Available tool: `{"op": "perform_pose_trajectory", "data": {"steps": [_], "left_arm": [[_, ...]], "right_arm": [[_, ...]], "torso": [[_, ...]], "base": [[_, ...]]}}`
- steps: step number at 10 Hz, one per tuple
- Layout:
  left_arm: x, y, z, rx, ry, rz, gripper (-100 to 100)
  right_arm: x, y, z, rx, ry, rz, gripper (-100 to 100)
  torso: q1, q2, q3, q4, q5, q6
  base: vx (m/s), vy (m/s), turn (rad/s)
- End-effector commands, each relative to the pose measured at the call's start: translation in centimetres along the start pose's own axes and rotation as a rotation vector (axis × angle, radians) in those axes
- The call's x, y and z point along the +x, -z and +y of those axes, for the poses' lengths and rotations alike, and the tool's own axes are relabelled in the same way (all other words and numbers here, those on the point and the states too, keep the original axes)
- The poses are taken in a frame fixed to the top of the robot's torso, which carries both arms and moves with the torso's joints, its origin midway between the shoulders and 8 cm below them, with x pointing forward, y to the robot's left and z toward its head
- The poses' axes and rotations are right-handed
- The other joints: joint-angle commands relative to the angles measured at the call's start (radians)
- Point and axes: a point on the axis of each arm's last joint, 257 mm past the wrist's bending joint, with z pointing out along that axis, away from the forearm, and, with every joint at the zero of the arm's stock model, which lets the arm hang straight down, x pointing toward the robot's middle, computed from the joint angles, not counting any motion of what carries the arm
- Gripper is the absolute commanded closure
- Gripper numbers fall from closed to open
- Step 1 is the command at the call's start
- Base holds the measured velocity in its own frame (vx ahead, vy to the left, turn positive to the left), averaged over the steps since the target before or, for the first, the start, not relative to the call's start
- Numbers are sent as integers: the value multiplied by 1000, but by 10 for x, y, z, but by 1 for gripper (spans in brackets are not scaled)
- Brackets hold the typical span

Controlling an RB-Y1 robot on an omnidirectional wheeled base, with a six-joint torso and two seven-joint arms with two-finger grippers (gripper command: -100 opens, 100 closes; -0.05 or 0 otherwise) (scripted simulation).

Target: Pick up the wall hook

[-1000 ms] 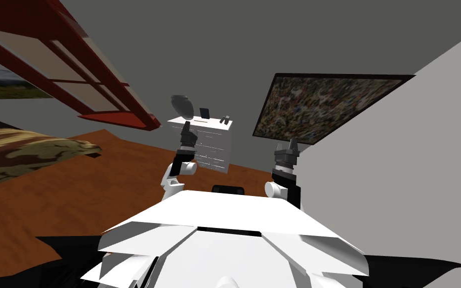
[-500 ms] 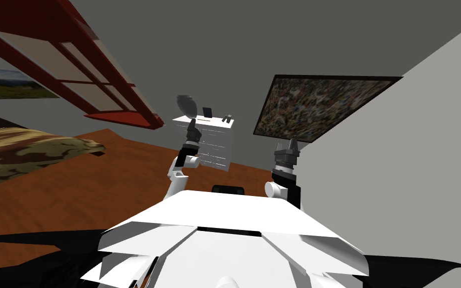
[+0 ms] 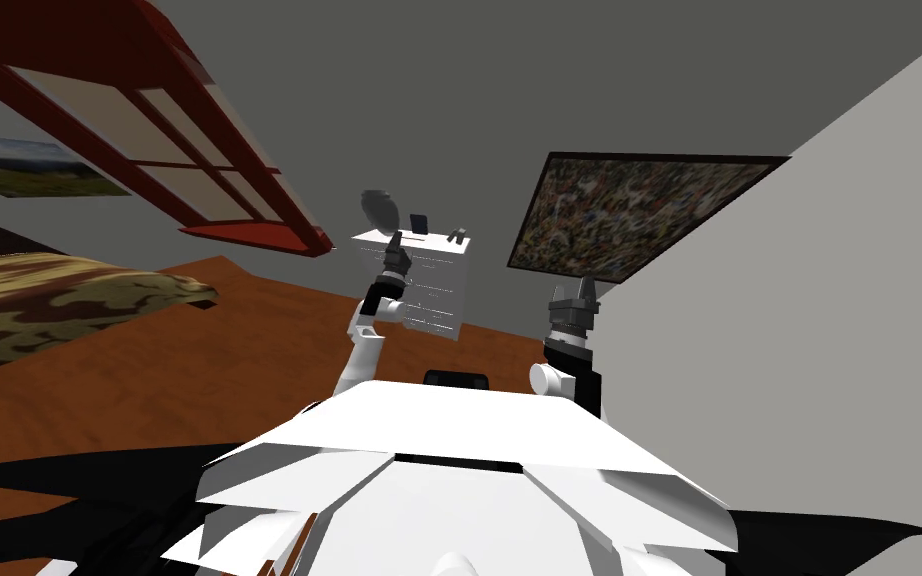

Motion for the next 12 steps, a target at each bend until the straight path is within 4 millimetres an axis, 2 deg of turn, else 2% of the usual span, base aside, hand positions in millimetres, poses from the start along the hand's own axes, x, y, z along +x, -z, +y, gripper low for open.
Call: {"op": "perform_pose_trajectory", "data": {"steps": [1, 2, 4, 5, 6, 7, 8, 10, 11, 12], "left_arm": [[5, -13, -10, 18, 9, 11, -100], [11, -22, 11, -44, 31, 25, -100], [17, -35, -4, -15, 36, 36, -100], [25, -44, 14, -73, 59, 52, -100], [29, -50, 12, -74, 61, 59, -100], [33, -57, 1, -52, 64, 65, -100], [41, -64, 21, -114, 87, 83, -100], [50, -79, 5, -92, 90, 99, -100], [60, -84, 23, -151, 113, 119, -100], [64, -89, 25, -168, 113, 126, -100]], "right_arm": [[0, 0, 0, 0, 0, 0, 0], [0, 0, 0, 0, 0, 0, 0], [0, 0, 0, 0, 0, 0, 0], [0, 0, 0, 0, 0, 0, 0], [0, 0, 0, 0, 0, 0, 0], [0, 0, 0, 0, 0, 0, 0], [0, 0, 0, 0, 0, 0, 0], [0, 0, 0, 0, 0, 0, 0], [0, 0, 0, 0, 0, 0, 0], [0, 0, 0, 0, 0, 0, 0]], "torso": [[0, 0, 0, 0, 0, 0], [0, -2, -1, 0, 0, 0], [0, -2, -1, 0, 0, 0], [-1, -3, -2, -1, 0, 0], [0, -3, -2, -1, 0, 0], [-1, -2, -1, -1, 0, 0], [-1, -3, -2, -1, 0, 0], [0, -2, -1, -1, 0, 0], [-1, -3, -2, -1, 0, 0], [0, -3, -2, -1, 0, 0]], "base": [[-28, 18, -3], [-48, 33, 26], [-46, 21, 4], [-43, 22, 29], [-52, 16, 20], [-31, 7, 0], [-53, 21, 34], [-36, 20, 9], [-40, 19, 49], [-41, 20, 21]]}}
